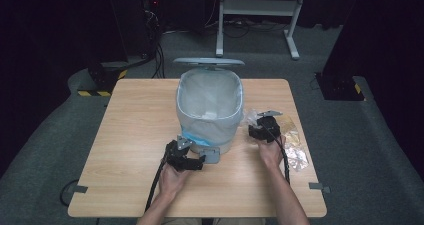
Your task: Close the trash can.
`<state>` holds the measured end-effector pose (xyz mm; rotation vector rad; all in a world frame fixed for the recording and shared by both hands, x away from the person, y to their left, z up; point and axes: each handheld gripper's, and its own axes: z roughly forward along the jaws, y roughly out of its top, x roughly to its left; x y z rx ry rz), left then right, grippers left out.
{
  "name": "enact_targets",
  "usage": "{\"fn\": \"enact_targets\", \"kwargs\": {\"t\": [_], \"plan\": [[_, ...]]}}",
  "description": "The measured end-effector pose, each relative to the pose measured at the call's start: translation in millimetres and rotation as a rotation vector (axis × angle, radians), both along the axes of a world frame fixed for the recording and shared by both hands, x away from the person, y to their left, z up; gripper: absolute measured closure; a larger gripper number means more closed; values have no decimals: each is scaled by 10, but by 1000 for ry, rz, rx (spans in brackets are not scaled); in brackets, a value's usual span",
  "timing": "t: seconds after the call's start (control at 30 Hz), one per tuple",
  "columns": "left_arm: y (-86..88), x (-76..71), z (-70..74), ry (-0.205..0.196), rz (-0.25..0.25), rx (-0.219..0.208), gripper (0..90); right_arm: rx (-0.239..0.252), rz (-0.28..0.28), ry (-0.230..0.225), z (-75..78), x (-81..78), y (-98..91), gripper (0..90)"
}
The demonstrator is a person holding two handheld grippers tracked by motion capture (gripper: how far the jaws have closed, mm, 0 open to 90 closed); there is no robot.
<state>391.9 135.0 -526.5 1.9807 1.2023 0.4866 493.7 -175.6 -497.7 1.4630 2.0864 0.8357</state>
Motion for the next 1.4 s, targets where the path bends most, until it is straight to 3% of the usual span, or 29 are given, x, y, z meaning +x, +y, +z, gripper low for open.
{"fn": "enact_targets", "kwargs": {"t": [0.37,0.6,0.77,1.03,1.4], "plan": [[0,1,0,1,0,0,8,-34,17,51,-109,18,9,661],[1,3,0,3,0,-2,8,-65,42,75,-91,33,2,828],[-1,-2,1,-1,0,-1,11,-68,46,55,-70,4,-7,857],[0,1,1,2,-1,-2,10,15,30,32,60,-107,-199,863],[4,8,-2,12,-1,-12,10,74,65,-15,294,-357,-294,862]]}}
